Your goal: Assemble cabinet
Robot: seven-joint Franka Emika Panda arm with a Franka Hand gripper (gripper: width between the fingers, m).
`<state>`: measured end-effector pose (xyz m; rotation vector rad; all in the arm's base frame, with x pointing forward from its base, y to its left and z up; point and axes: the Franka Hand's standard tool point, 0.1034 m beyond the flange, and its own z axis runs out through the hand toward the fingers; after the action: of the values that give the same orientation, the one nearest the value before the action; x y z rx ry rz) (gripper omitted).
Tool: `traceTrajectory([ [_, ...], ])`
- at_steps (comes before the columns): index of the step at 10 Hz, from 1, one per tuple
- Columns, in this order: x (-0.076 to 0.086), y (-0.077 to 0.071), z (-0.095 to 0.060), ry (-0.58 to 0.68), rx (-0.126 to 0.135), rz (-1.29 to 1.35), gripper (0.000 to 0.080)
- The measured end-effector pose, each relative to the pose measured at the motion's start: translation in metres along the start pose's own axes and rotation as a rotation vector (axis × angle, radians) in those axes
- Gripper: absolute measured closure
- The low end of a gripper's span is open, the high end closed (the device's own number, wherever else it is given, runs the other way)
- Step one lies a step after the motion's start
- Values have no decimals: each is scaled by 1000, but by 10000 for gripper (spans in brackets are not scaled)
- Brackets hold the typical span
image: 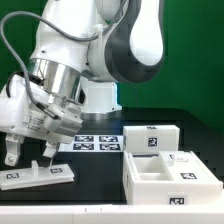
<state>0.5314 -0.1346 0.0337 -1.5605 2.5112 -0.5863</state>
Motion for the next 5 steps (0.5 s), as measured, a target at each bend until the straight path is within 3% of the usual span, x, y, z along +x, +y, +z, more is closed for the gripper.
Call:
traceTrajectory([
  [3,3,1,1,3,-3,10,3],
  [5,14,7,4,11,-18,55,3],
])
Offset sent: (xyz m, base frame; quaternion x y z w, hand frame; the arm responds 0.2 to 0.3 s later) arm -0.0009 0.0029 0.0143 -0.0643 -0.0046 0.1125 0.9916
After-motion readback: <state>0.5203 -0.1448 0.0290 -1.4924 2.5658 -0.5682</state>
